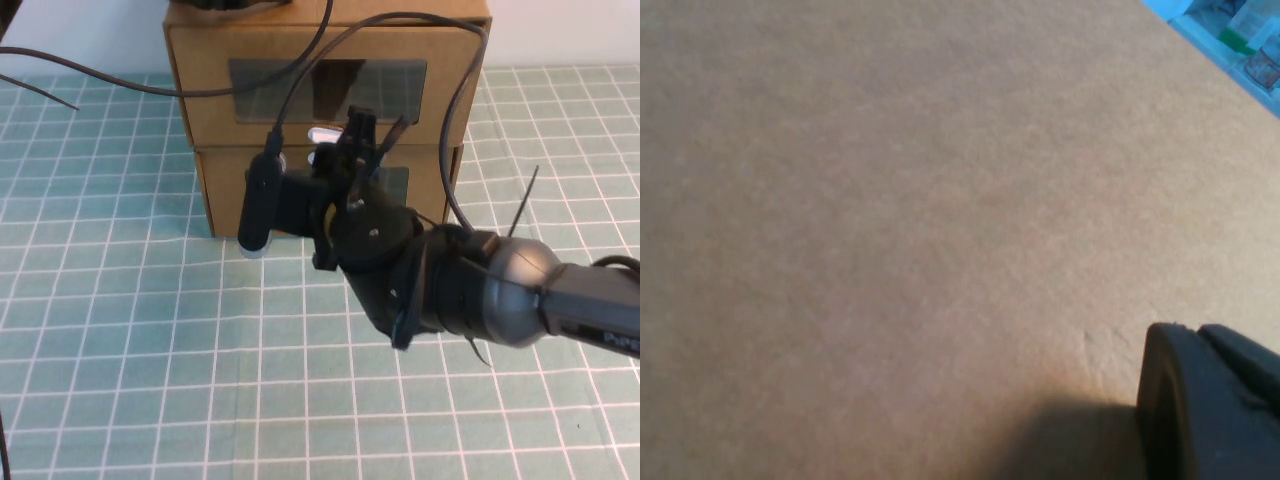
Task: Open the shoe box
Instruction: 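Pull the top drawer of the cardboard box fully open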
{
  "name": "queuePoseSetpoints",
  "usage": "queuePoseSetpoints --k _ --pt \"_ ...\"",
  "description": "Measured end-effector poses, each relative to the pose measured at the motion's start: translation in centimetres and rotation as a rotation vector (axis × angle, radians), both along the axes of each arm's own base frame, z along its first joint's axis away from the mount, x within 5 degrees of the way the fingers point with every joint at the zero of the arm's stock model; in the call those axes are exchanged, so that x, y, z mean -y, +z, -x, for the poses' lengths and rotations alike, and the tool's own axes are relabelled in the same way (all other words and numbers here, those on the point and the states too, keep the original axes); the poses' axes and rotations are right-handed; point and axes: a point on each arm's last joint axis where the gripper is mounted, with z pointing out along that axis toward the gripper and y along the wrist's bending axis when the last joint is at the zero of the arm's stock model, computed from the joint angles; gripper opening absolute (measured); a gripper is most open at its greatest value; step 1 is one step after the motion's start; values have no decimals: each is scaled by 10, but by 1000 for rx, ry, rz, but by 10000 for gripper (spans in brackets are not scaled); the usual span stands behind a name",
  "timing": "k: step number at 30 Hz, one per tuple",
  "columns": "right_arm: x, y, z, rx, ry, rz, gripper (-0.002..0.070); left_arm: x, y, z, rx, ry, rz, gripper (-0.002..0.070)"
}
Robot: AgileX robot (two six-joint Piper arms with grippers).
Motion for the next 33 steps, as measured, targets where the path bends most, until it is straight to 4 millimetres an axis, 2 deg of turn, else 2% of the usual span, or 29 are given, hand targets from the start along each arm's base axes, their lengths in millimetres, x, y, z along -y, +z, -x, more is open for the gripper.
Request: queuePoseSetpoints --k 6,12,19,22,31,33 --pt "3 9 -20 23 -23 -37 234 0 -1 0 -2 -1 1 -5" --pt "8 7 -32 2 1 -52 232 0 0 0 -1 -1 2 -5" --pt "7 1 -38 9 9 -29 164 0 0 0 -1 -1 2 -5" --pt "7 0 -39 19 6 -17 92 0 0 0 -1 -1 2 -5" --pt "5 -1 -37 44 -21 9 86 0 -2 -1 -11 3 7 -5" --pt "3 -2 -34 40 -36 3 47 0 -2 -2 -24 15 10 -5"
